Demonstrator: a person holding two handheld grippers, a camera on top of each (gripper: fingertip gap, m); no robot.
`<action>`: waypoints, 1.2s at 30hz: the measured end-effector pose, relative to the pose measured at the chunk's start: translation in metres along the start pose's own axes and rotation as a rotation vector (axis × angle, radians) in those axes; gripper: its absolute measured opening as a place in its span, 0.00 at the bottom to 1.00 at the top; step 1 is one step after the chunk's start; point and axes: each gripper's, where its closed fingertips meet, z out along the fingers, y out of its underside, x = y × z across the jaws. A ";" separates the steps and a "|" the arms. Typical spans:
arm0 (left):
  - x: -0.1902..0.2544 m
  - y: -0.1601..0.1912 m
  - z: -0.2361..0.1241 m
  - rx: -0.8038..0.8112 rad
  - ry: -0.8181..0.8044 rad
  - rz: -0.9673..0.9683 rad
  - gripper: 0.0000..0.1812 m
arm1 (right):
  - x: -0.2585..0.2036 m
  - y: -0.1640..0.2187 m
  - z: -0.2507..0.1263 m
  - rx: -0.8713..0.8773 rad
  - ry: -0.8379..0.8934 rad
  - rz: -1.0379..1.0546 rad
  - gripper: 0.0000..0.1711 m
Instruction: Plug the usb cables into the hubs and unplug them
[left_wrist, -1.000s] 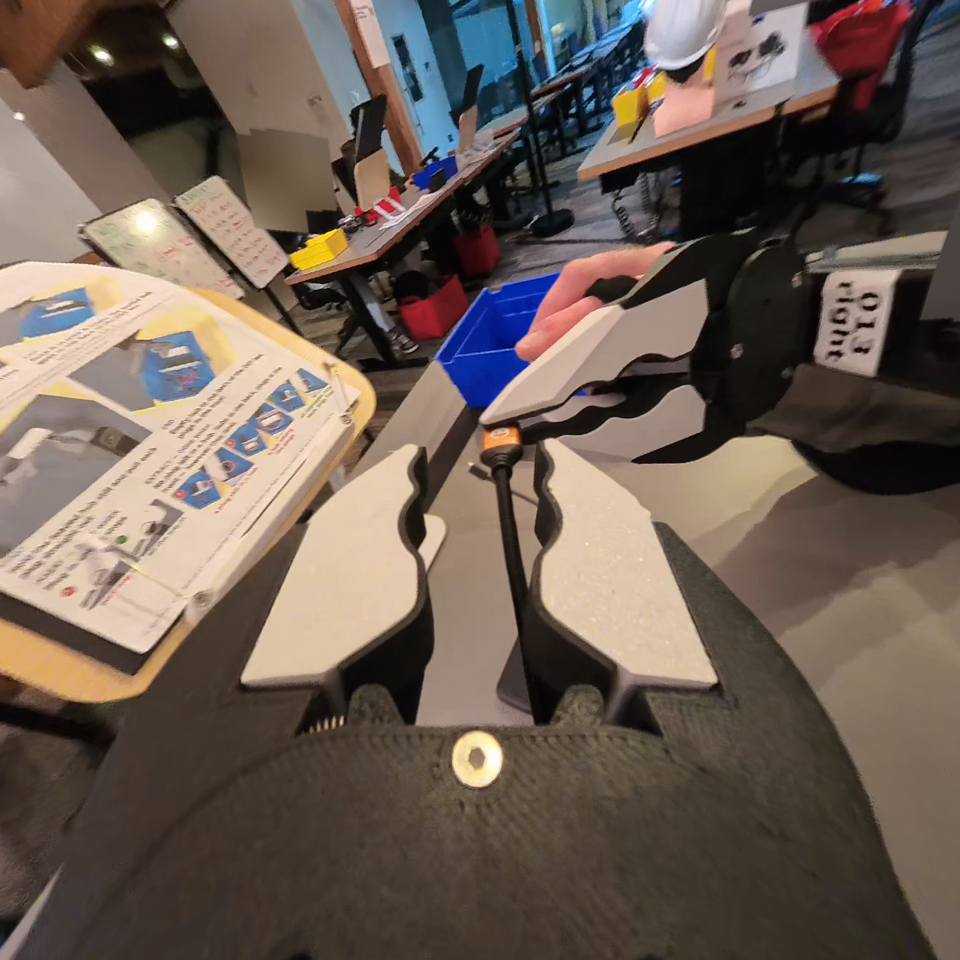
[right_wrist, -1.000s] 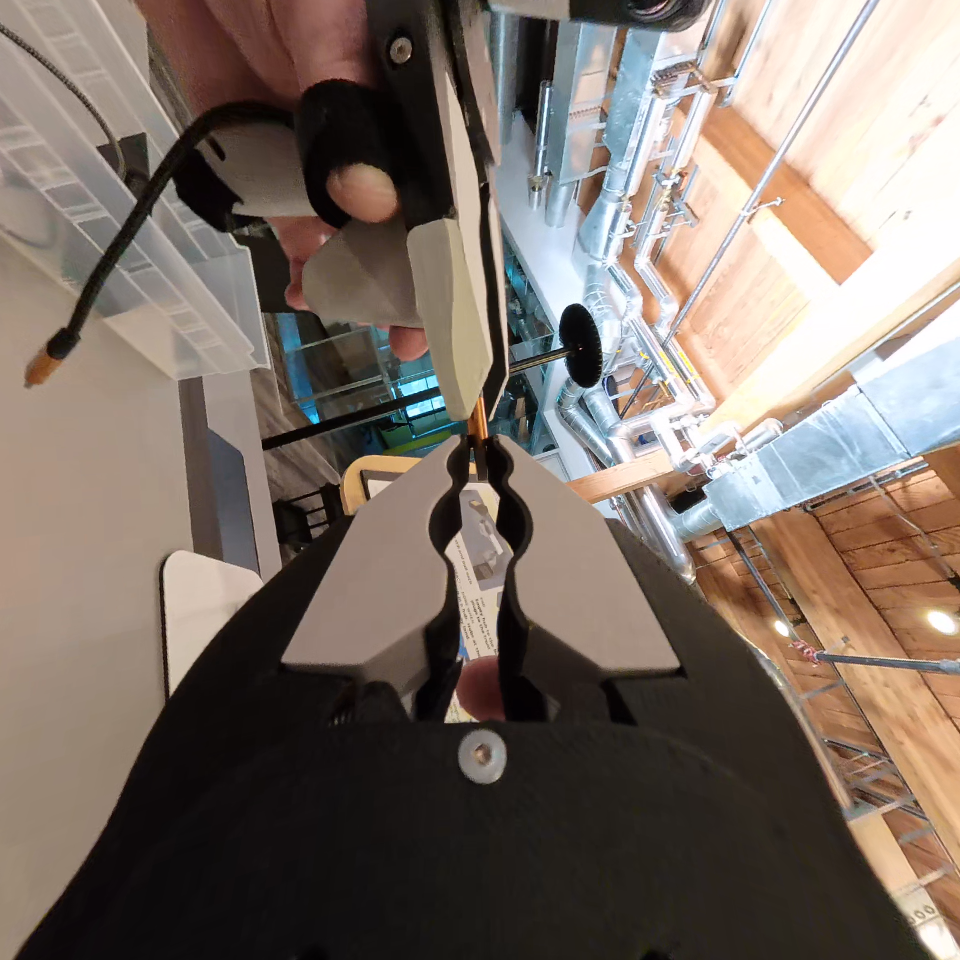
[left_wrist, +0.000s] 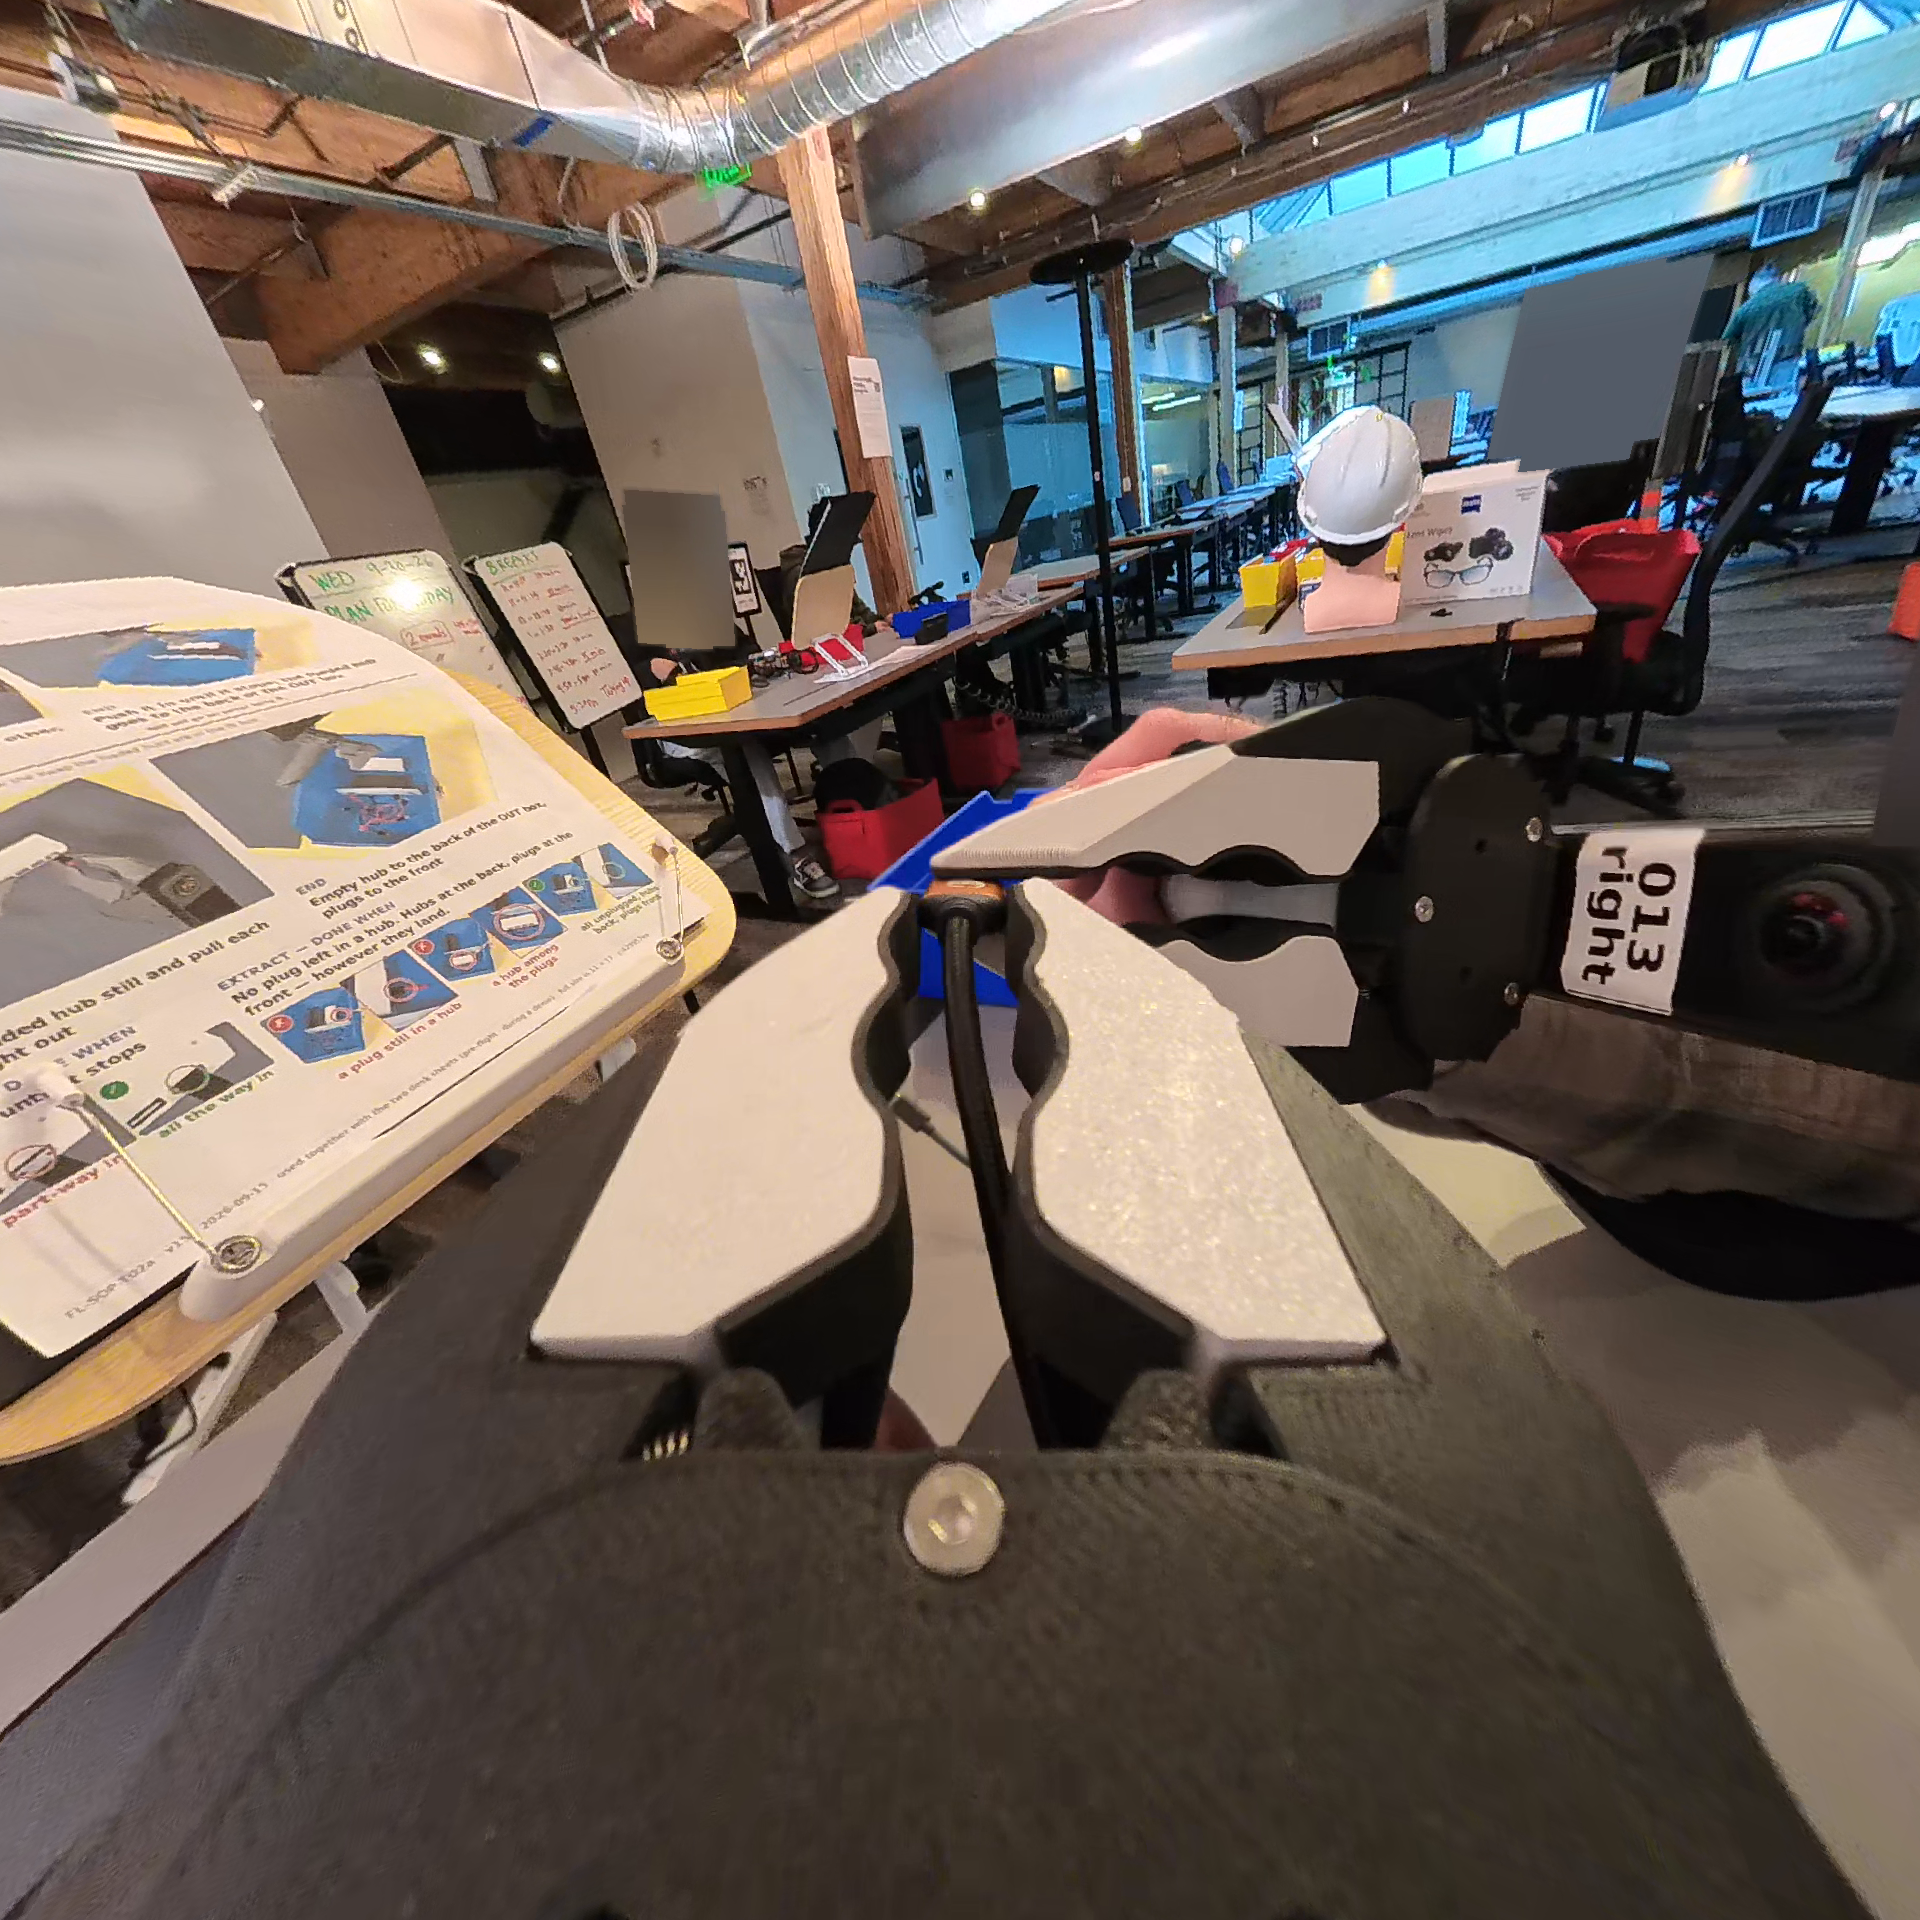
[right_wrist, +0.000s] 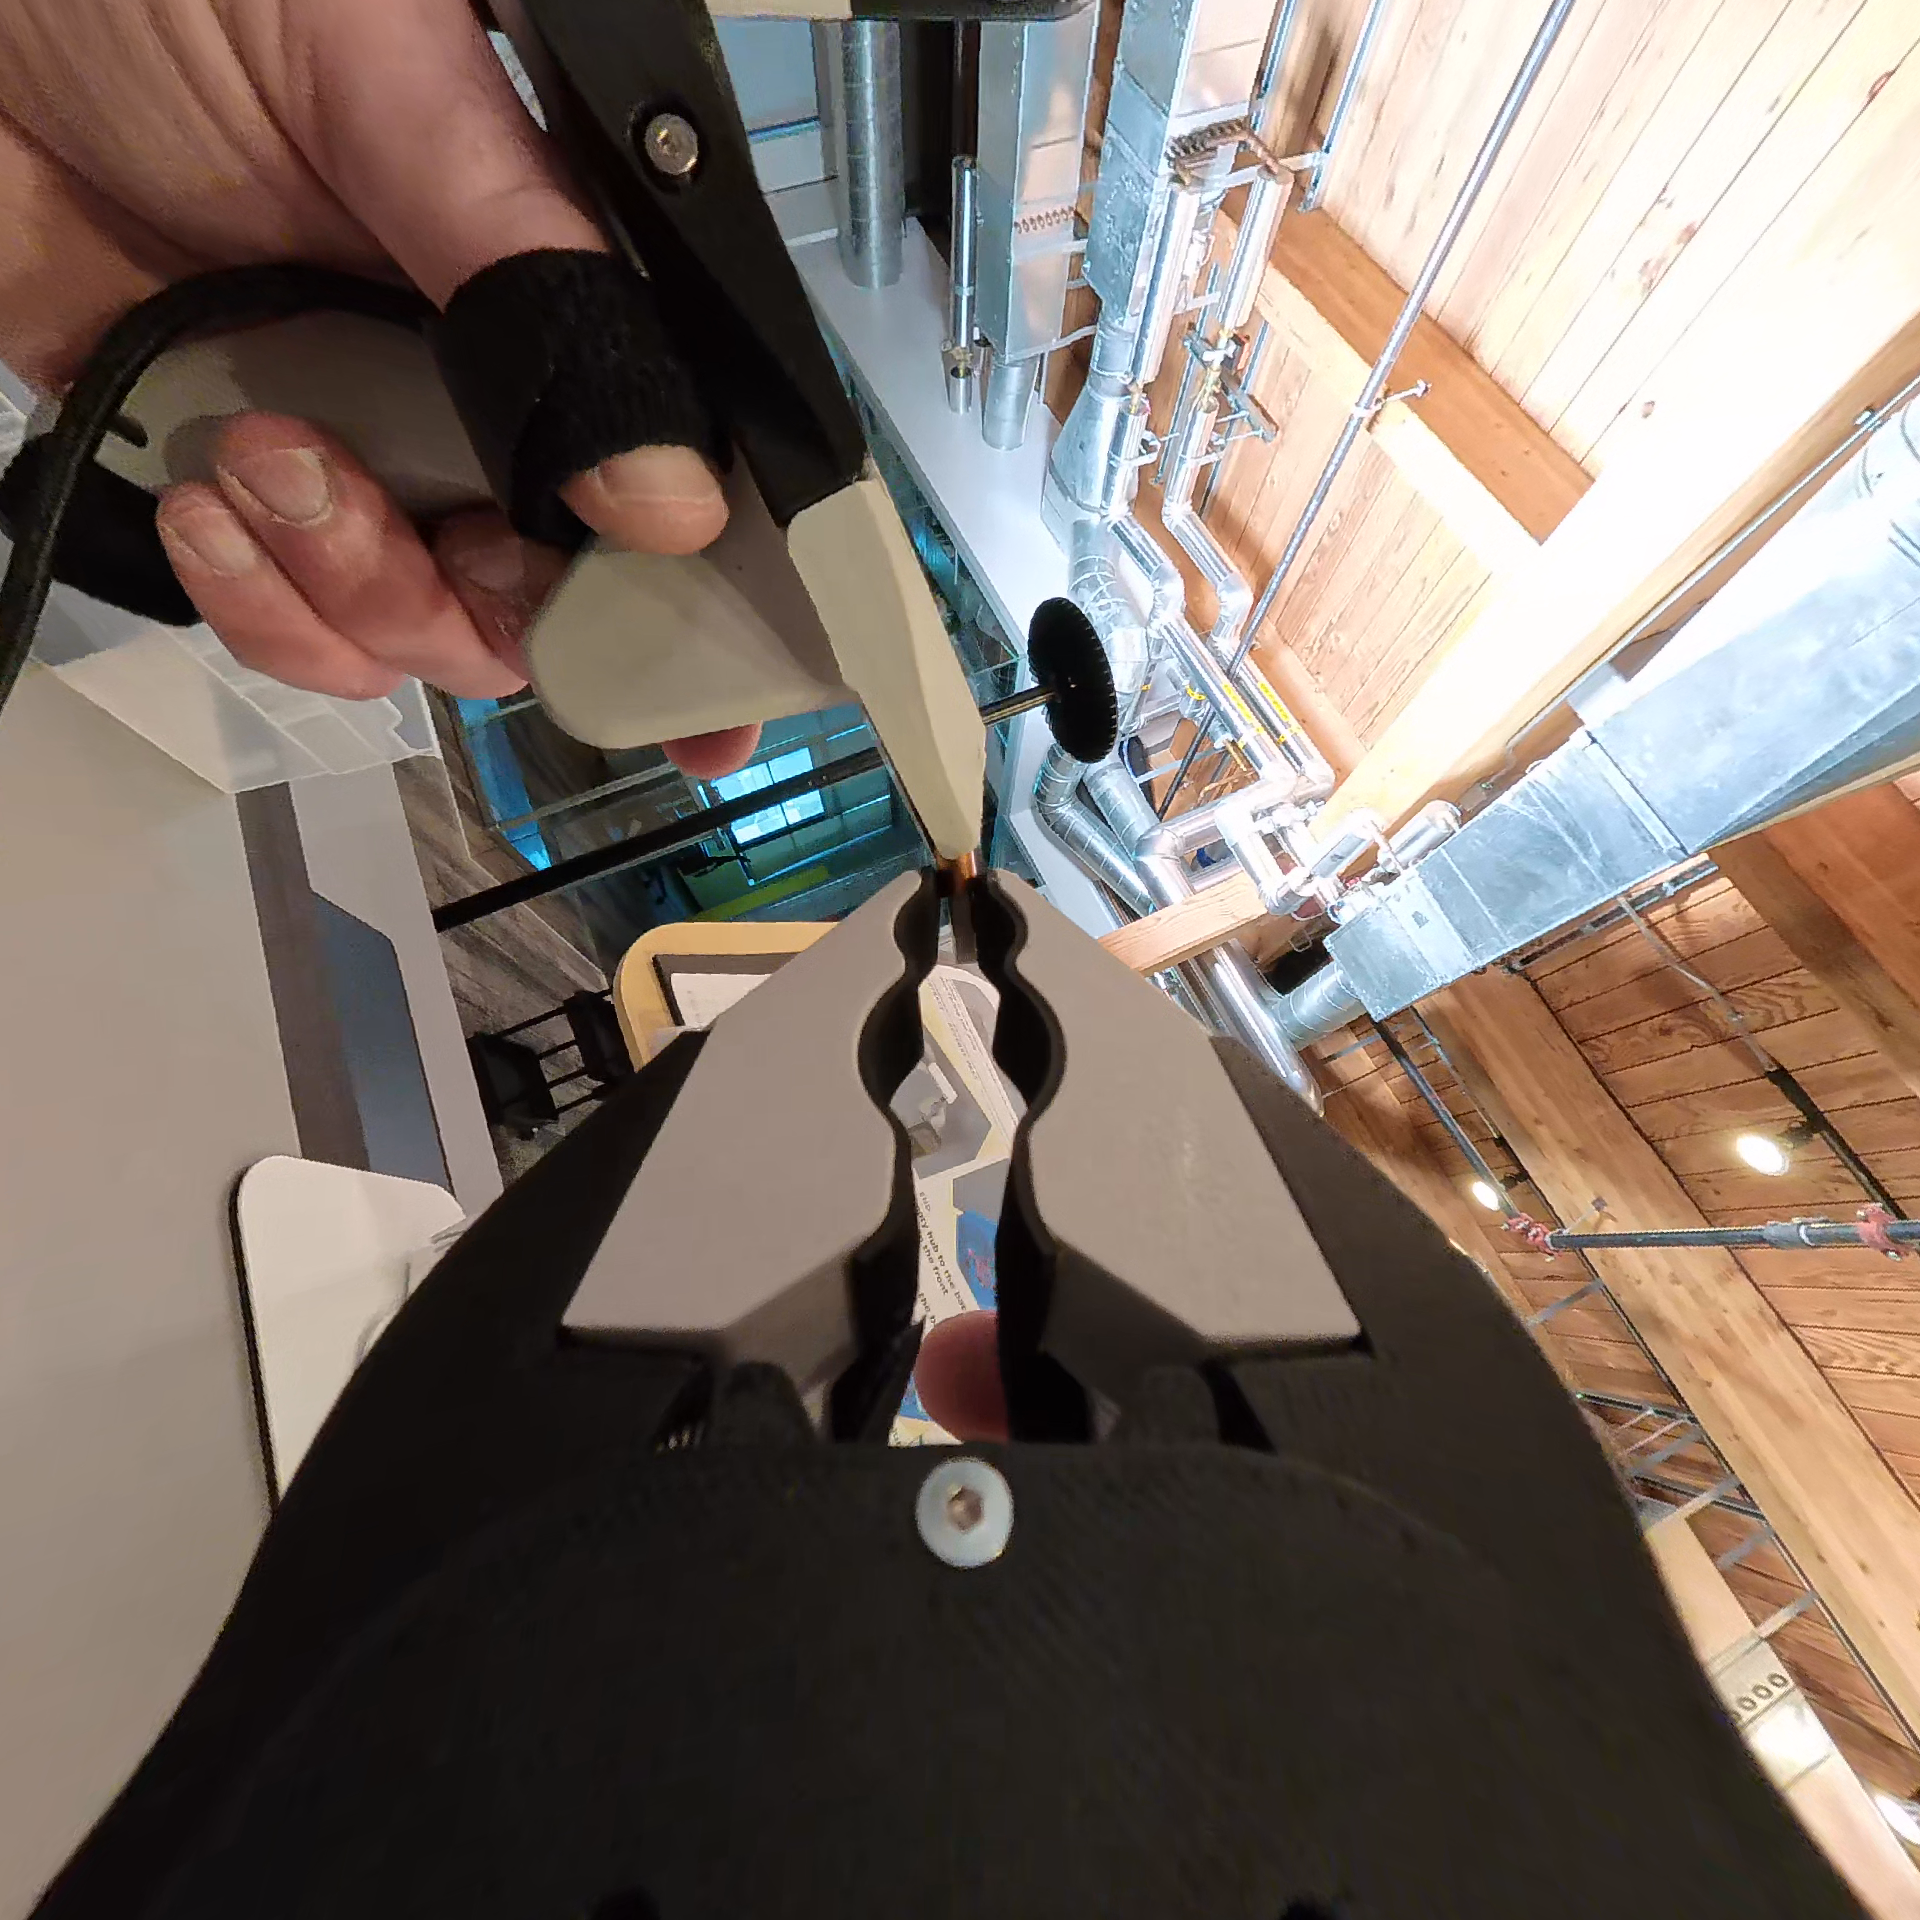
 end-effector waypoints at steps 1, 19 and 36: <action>0.000 -0.001 0.001 0.009 0.002 -0.007 0.08 | 0.001 0.000 0.000 0.001 0.001 0.002 0.02; -0.008 0.006 0.002 0.123 -0.003 -0.030 0.09 | -0.010 0.008 0.003 -0.019 -0.001 0.051 0.03; -0.033 0.007 -0.010 0.066 -0.089 0.002 0.08 | -0.019 0.032 -0.002 -0.066 -0.248 0.211 0.11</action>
